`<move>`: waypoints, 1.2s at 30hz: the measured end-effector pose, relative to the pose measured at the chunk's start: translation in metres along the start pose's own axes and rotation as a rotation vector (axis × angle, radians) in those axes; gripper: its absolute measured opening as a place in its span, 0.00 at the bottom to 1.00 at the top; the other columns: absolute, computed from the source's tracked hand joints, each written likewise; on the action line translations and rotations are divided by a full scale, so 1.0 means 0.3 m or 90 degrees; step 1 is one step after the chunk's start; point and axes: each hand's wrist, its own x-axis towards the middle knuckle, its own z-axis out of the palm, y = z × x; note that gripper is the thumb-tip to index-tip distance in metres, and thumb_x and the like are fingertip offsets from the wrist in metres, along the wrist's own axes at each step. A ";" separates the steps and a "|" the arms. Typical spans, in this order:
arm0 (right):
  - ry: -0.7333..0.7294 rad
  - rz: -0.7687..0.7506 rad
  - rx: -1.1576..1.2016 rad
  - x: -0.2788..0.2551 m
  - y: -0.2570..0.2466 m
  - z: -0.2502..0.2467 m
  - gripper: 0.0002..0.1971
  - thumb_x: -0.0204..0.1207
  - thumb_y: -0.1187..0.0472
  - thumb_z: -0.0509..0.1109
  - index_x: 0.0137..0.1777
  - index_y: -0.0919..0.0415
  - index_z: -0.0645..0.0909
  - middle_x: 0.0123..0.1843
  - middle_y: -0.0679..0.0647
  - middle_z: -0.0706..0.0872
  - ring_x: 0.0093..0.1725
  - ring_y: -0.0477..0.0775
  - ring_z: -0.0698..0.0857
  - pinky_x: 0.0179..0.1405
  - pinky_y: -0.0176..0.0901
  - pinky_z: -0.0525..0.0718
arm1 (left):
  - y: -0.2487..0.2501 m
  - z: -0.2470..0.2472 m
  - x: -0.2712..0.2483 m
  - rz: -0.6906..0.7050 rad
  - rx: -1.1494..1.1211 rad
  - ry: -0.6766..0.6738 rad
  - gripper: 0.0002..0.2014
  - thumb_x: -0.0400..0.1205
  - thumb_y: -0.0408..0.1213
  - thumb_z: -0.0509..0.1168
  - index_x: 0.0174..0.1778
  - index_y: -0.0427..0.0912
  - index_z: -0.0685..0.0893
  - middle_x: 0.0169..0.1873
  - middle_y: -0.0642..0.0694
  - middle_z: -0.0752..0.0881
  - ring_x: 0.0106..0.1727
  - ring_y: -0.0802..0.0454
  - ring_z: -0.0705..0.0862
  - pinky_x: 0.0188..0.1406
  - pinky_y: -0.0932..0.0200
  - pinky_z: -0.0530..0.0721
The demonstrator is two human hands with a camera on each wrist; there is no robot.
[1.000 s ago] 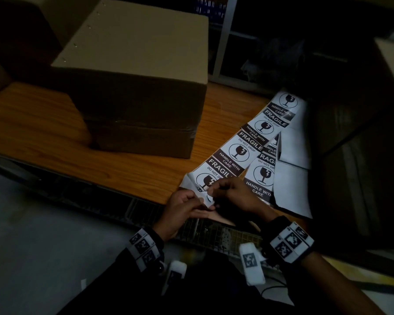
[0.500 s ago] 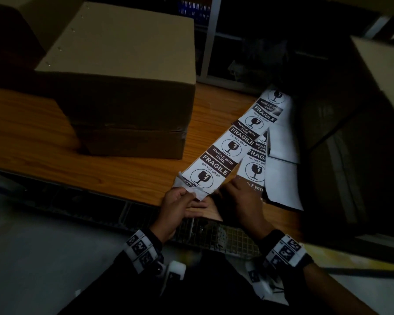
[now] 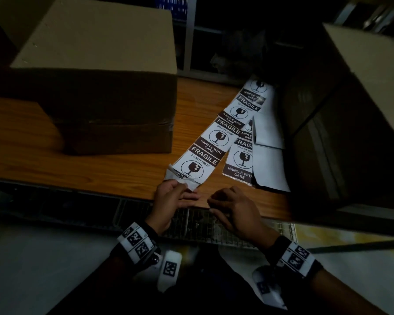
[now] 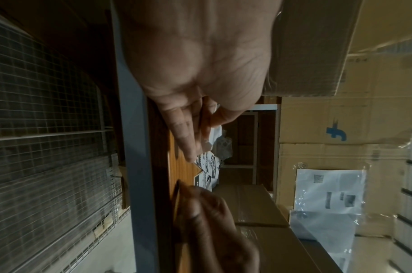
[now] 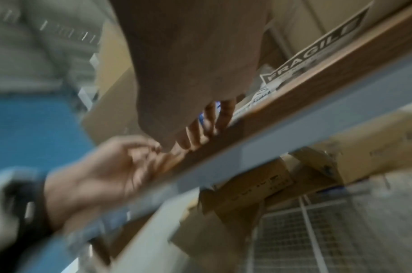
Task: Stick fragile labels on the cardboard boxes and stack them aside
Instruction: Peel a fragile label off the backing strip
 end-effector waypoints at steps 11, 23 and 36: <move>0.066 0.051 0.232 0.274 -0.086 -0.053 0.08 0.76 0.56 0.74 0.49 0.59 0.91 0.47 0.53 0.91 0.43 0.47 0.87 0.44 0.46 0.86 | 0.000 0.017 -0.018 0.036 0.033 0.038 0.06 0.85 0.26 0.62 0.43 0.34 0.82 0.33 0.42 0.88 0.33 0.54 0.88 0.33 0.57 0.88; -0.031 0.025 0.300 0.322 -0.060 -0.006 0.04 0.76 0.58 0.76 0.45 0.57 0.91 0.42 0.48 0.89 0.40 0.45 0.87 0.41 0.48 0.85 | 0.012 -0.005 -0.020 0.007 -0.033 0.074 0.10 0.87 0.29 0.57 0.43 0.31 0.81 0.37 0.29 0.86 0.38 0.36 0.89 0.41 0.41 0.89; -0.104 0.207 0.606 0.323 -0.045 0.027 0.08 0.78 0.66 0.72 0.38 0.64 0.87 0.33 0.51 0.87 0.34 0.45 0.82 0.37 0.41 0.78 | -0.005 -0.015 -0.005 0.048 -0.043 0.085 0.07 0.87 0.29 0.60 0.44 0.32 0.80 0.37 0.36 0.87 0.34 0.53 0.89 0.30 0.61 0.87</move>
